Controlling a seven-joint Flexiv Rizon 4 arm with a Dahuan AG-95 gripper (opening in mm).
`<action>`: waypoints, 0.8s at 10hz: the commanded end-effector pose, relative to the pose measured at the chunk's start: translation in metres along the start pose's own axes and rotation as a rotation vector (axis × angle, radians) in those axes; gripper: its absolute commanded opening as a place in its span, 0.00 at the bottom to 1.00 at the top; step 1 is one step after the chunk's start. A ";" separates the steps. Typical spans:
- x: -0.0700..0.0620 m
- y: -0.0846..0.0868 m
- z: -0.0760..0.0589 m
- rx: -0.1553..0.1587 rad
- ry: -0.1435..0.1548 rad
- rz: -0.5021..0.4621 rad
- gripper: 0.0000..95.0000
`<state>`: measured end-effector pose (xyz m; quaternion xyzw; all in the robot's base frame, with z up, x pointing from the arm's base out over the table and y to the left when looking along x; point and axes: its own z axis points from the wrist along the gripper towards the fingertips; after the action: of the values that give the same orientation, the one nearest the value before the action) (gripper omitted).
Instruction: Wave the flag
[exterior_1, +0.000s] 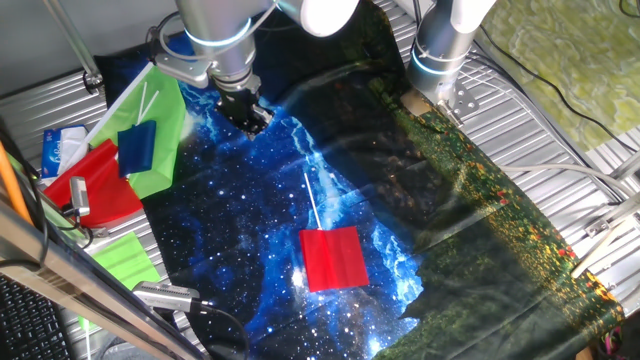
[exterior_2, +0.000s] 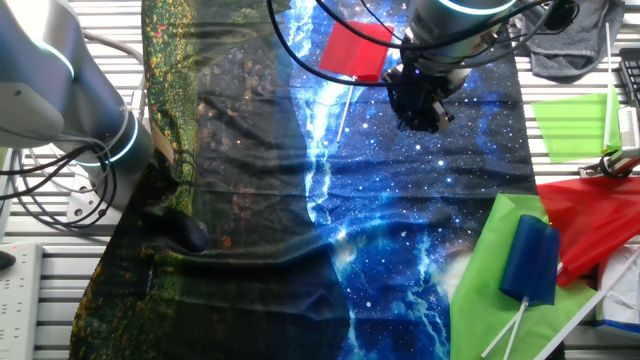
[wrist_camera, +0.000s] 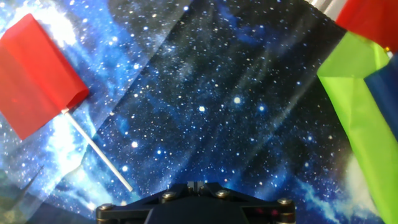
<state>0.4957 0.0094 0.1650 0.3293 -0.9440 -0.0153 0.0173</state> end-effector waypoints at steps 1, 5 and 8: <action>0.000 -0.001 0.001 0.005 0.000 0.001 0.00; 0.000 -0.001 0.000 0.008 0.002 0.011 0.00; 0.000 -0.001 0.000 0.000 0.000 -0.100 0.00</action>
<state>0.4965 0.0087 0.1648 0.3603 -0.9326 -0.0166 0.0138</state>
